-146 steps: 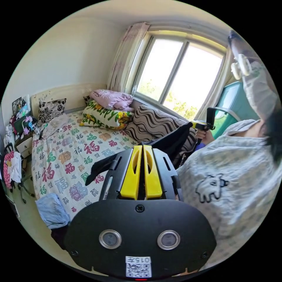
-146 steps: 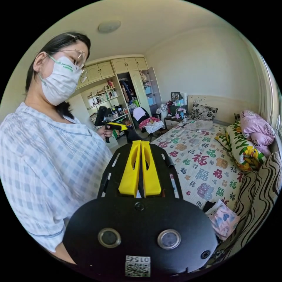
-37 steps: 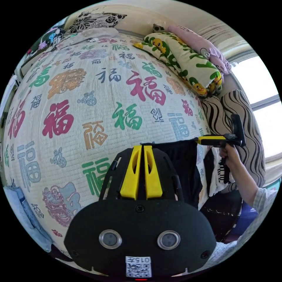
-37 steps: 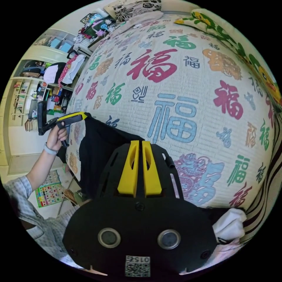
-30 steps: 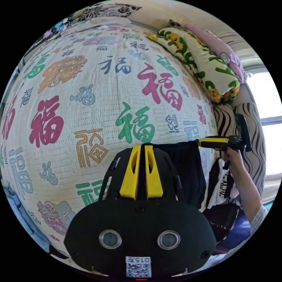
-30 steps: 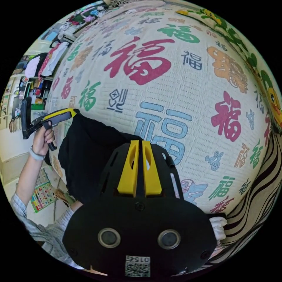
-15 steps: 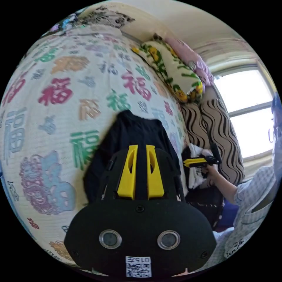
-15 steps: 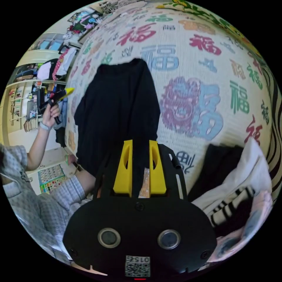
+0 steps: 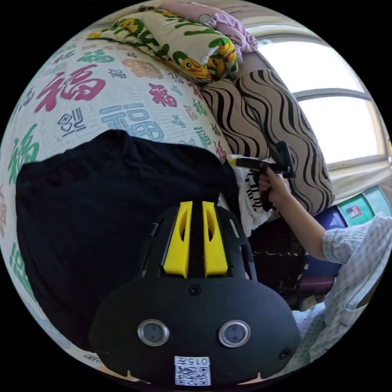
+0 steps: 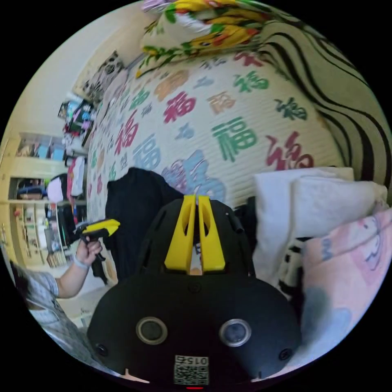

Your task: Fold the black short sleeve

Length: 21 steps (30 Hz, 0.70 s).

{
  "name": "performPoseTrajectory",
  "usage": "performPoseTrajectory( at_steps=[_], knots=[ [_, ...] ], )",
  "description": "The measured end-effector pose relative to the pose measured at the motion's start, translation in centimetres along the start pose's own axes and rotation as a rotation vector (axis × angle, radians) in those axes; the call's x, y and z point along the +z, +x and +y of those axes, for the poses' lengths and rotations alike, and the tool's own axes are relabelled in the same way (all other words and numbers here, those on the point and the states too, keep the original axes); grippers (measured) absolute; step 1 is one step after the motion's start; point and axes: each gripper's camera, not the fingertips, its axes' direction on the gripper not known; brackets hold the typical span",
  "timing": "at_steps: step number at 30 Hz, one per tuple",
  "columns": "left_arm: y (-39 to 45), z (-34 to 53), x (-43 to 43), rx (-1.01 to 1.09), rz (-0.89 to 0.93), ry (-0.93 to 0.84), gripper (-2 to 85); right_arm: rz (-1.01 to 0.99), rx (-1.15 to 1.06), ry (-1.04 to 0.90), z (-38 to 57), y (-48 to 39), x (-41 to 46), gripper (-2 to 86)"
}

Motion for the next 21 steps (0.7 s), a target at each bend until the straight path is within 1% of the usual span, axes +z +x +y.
performPoseTrajectory(
  at_steps=[2,4,9,10,12,14,18,19,21],
  knots=[
    [1.7,-2.4,2.3,0.057,-0.058,-0.031,5.2,0.001,0.033,0.016,0.8,1.3,-0.3,4.3],
    [3.1,-4.1,3.9,0.101,-0.087,-0.040,5.2,-0.001,0.021,0.022,2.2,2.0,-0.2,5.5],
    [7.0,-8.7,8.3,0.264,-0.214,-0.073,5.5,0.039,0.003,-0.055,7.1,2.6,2.2,7.1],
    [8.0,-10.0,10.0,0.312,-0.232,-0.112,5.8,0.040,0.005,-0.060,7.5,2.7,2.5,7.1],
    [9.4,-11.8,12.8,0.389,-0.258,-0.174,6.3,0.107,0.018,-0.091,8.7,2.8,3.9,7.3],
    [11.4,-13.7,16.6,0.514,-0.303,-0.229,7.0,0.115,0.082,-0.054,9.1,3.3,4.5,7.4],
    [13.2,-15.3,21.9,0.615,-0.315,-0.323,6.9,-0.032,0.253,0.064,9.3,5.4,5.5,5.6],
    [13.4,-15.6,23.4,0.626,-0.314,-0.352,5.6,-0.037,0.259,0.058,9.3,5.6,5.8,4.8],
    [13.4,-15.7,25.5,0.628,-0.374,-0.420,2.5,-0.018,0.217,0.037,9.8,5.4,6.6,1.0]
  ],
)
